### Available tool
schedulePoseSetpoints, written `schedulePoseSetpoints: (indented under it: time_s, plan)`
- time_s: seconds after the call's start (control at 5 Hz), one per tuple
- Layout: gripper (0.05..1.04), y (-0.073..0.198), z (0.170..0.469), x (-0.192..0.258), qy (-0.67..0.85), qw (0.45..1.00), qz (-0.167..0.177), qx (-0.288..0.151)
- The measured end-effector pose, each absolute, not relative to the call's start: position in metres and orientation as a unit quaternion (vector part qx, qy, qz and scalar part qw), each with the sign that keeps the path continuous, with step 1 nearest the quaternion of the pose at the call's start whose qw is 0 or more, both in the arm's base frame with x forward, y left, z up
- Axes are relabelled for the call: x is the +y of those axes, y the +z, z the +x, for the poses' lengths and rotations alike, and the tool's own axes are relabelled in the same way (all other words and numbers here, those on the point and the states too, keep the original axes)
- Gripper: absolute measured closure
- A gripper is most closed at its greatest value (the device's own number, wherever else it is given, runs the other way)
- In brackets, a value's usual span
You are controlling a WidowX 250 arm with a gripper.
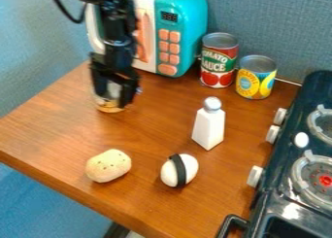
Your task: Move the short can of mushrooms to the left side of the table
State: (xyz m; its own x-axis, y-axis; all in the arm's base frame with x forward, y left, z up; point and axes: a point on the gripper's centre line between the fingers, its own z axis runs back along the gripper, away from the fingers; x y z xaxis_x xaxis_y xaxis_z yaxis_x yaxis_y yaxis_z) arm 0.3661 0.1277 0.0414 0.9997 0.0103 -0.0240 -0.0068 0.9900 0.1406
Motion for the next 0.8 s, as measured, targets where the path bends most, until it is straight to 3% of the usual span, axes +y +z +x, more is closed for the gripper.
schedulePoseSetpoints:
  time_s: [0.4, 0.8]
  plan:
    - [0.083, 0.052, 0.361, 0.191, 0.06, 0.997, 0.042, 0.018]
    - [0.083, 0.052, 0.359, 0.192, 0.051, 0.998, 0.013, 0.02]
